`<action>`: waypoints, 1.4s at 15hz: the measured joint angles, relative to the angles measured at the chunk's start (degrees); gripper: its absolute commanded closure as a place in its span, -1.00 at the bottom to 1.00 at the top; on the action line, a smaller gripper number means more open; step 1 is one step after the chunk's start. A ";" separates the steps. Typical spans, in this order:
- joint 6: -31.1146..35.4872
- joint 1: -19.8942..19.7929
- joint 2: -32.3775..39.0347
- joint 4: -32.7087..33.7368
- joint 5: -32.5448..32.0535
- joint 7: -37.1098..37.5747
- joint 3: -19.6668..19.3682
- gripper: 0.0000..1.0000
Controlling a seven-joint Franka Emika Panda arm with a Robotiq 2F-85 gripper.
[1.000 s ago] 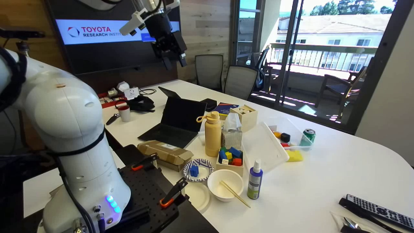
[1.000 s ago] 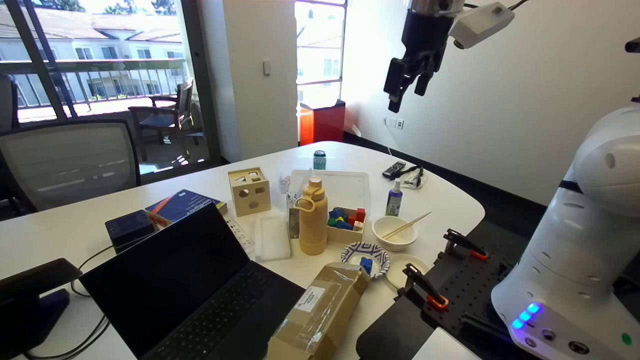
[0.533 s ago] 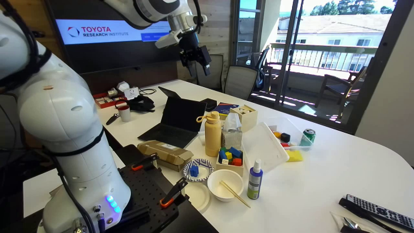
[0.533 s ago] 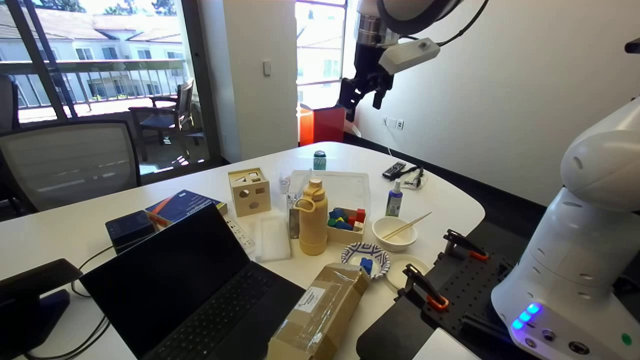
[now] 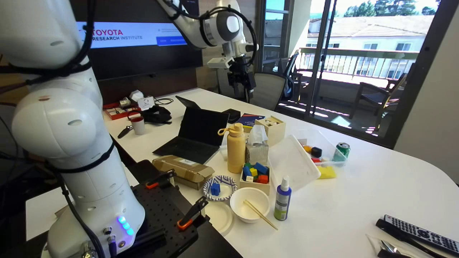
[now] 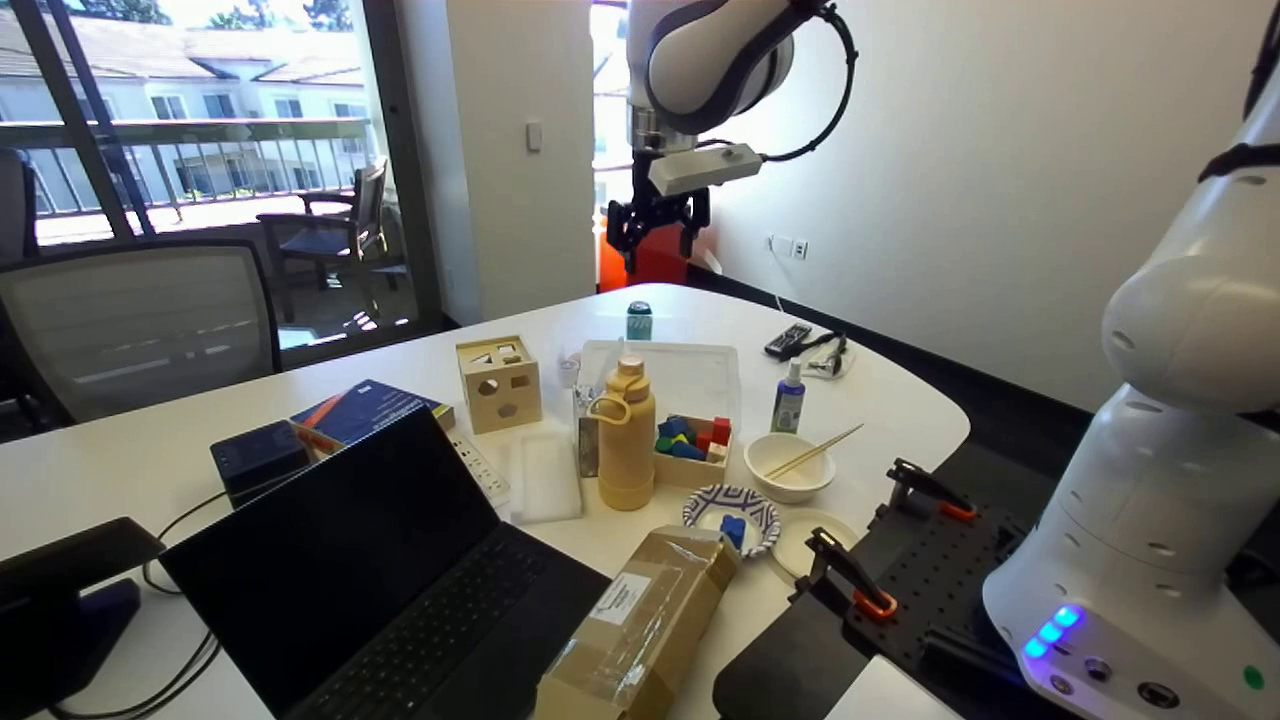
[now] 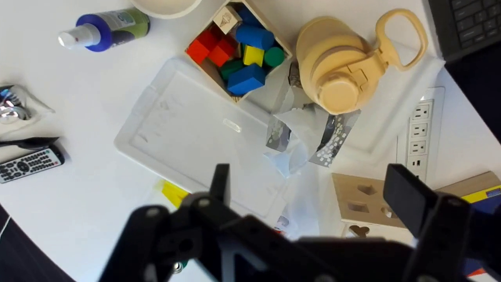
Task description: Pick up a tissue and put it on the table
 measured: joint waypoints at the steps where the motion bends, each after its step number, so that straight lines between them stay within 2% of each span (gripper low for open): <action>1: 0.15 2.38 3.65 2.64 -0.69 0.70 -2.84 -1.00; 4: 1.08 8.79 14.07 10.30 -0.39 0.74 -10.85 -1.00; 7: 1.90 12.70 22.40 16.38 2.72 0.55 -15.73 -1.00; 13: 2.01 15.69 31.06 24.24 9.26 0.32 -19.17 -1.00; 20: 2.00 16.36 33.47 25.91 10.61 0.32 -21.33 -1.00; 21: 2.00 16.36 33.72 25.91 10.66 0.33 -21.49 -0.50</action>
